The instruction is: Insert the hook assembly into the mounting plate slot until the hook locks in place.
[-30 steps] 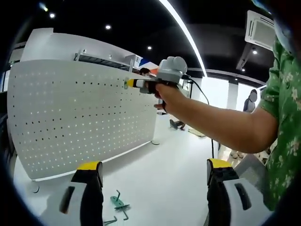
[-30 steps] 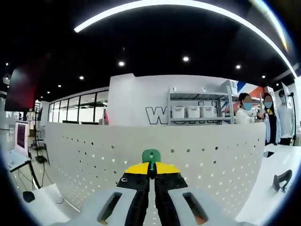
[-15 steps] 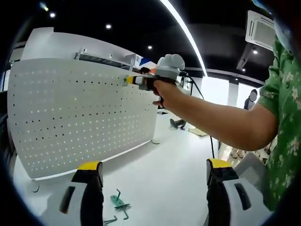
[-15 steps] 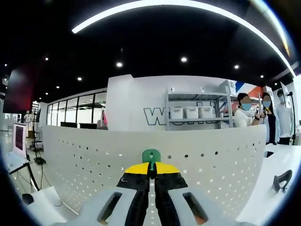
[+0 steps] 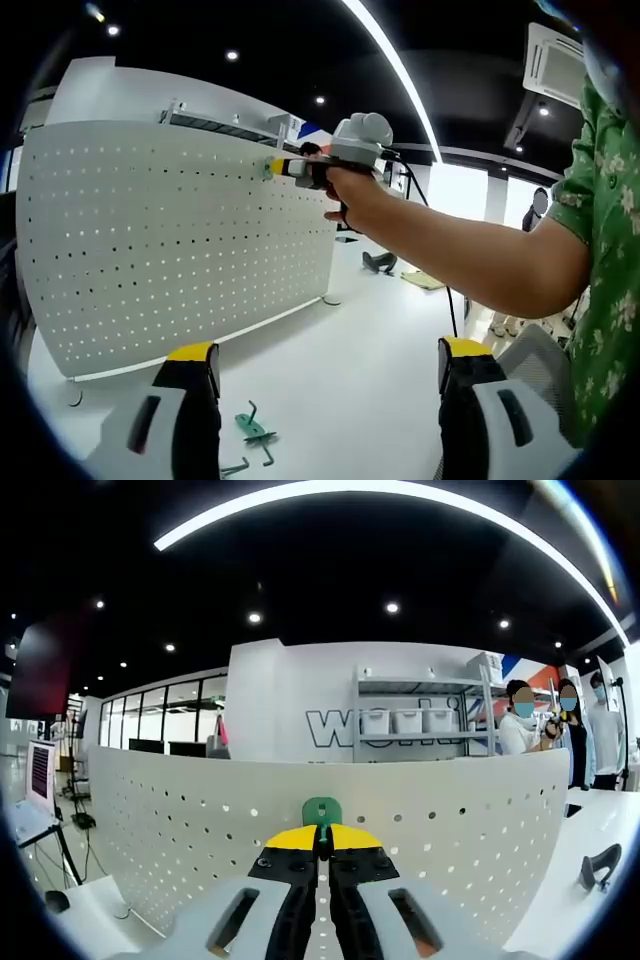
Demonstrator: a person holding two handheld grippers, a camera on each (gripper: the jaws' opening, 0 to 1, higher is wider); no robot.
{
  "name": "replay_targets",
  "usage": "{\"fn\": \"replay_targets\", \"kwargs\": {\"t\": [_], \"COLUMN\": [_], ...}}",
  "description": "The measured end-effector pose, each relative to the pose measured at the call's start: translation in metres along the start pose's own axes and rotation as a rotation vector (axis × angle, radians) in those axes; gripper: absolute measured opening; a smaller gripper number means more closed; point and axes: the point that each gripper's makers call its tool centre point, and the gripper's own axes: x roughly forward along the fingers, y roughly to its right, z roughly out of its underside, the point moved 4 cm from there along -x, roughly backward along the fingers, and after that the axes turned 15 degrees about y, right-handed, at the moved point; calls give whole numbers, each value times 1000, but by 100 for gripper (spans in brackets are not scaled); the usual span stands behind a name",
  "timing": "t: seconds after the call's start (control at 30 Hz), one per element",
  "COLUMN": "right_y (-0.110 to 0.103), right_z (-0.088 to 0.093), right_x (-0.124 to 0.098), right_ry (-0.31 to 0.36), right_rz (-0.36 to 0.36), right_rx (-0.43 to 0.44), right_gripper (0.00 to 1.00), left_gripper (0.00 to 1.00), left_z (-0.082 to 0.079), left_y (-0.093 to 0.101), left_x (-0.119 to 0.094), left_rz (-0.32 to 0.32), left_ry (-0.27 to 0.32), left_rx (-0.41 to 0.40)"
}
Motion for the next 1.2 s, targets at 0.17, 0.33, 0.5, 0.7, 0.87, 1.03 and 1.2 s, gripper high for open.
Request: {"fn": "replay_targets", "kwargs": {"t": [0.17, 0.33, 0.5, 0.7, 0.87, 1.03, 1.2], "right_y": [-1, 0, -1, 0, -2, -2, -2], "right_z": [1, 0, 1, 1, 2, 2, 1], "right_x": [1, 2, 2, 1, 1, 0, -2], "right_ry": [-1, 3, -5, -7, -10, -14, -21], "right_rz": [-2, 0, -3, -4, -7, -10, -14], "right_rx": [-1, -1, 1, -3, -8, -7, -14], "right_gripper": [1, 1, 1, 1, 1, 1, 1], "left_gripper": [92, 92, 92, 91, 91, 91, 91], "left_z": [0, 0, 0, 2, 2, 1, 0], "left_y": [0, -1, -2, -1, -2, -2, 1], "left_x": [1, 0, 0, 0, -1, 0, -1], "left_rz": [1, 0, -1, 1, 3, 4, 8], "left_ry": [0, -1, -1, -4, -5, -2, -3], "left_rx": [-1, -1, -3, -3, -5, -3, -2]}}
